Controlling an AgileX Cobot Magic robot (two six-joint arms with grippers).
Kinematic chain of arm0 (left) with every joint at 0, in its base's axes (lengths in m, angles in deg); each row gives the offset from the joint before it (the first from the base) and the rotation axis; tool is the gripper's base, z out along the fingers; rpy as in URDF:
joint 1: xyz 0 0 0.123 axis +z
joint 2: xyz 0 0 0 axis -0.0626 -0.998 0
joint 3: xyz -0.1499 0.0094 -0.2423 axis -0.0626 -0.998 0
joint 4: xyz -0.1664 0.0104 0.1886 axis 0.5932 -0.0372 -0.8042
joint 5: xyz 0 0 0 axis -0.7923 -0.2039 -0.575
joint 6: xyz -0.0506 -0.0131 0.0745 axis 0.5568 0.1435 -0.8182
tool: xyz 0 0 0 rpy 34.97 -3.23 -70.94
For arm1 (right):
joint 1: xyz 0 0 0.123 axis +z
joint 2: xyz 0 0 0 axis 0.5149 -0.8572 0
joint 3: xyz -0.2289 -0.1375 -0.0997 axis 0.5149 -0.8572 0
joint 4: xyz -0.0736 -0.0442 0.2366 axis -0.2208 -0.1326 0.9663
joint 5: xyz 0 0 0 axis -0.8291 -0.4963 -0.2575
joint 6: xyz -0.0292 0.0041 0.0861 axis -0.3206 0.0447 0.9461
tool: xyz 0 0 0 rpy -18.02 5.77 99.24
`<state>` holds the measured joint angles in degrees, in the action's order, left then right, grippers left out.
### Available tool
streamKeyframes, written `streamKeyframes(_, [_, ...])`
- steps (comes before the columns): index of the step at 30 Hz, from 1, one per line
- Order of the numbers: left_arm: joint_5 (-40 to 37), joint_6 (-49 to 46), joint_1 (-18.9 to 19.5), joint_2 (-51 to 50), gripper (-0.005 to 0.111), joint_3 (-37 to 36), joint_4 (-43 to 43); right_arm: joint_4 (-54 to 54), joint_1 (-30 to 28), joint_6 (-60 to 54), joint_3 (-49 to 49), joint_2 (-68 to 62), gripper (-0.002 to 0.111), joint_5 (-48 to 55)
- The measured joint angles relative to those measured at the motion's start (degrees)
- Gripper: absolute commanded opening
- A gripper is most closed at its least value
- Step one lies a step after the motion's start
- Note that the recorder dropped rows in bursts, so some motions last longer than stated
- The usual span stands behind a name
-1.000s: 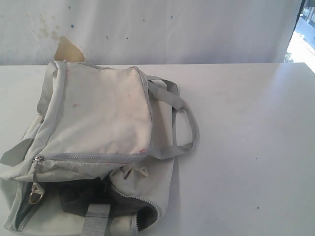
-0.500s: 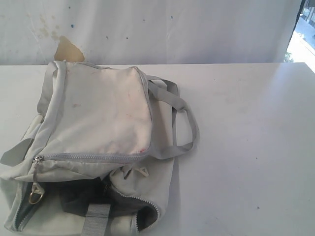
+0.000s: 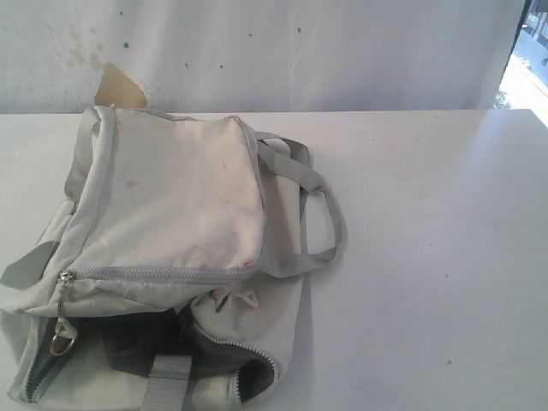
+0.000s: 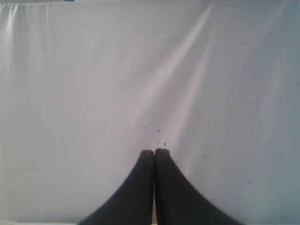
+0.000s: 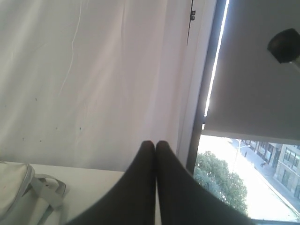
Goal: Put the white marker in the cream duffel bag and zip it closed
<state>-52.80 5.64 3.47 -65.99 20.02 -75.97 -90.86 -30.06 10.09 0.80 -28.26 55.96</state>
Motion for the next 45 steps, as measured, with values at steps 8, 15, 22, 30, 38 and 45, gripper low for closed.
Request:
streamKeyframes(8, [10.54,0.0,0.0,0.15,0.0,-13.23,-1.48,-0.23,0.0,-0.15,-9.34,0.01,0.0,-10.32])
streamKeyframes(15, [26.03,-0.34,0.0,0.15,0.0,-29.73,-1.84,-0.23,0.0,-0.15,-23.15,0.0,0.0,-19.42])
streamKeyframes(22, [44.99,-0.34,0.0,-0.06,0.0,-49.13,-1.96,-0.23,0.0,-0.15,-39.08,-0.18,0.0,-34.78])
streamKeyframes(30, [58.65,0.0,0.0,-0.16,0.0,-67.31,-2.07,-0.02,0.0,1.67,-53.45,-0.23,0.0,-53.12])
streamKeyframes(38, [63.91,0.0,0.0,-0.16,0.0,-75.13,-2.07,-0.02,0.0,3.48,-69.47,-0.23,0.0,-63.17])
streamKeyframes(45, [63.8,0.0,0.0,-0.16,0.0,-75.13,-2.07,-0.02,0.0,3.48,-72.15,-0.23,0.0,-59.79])
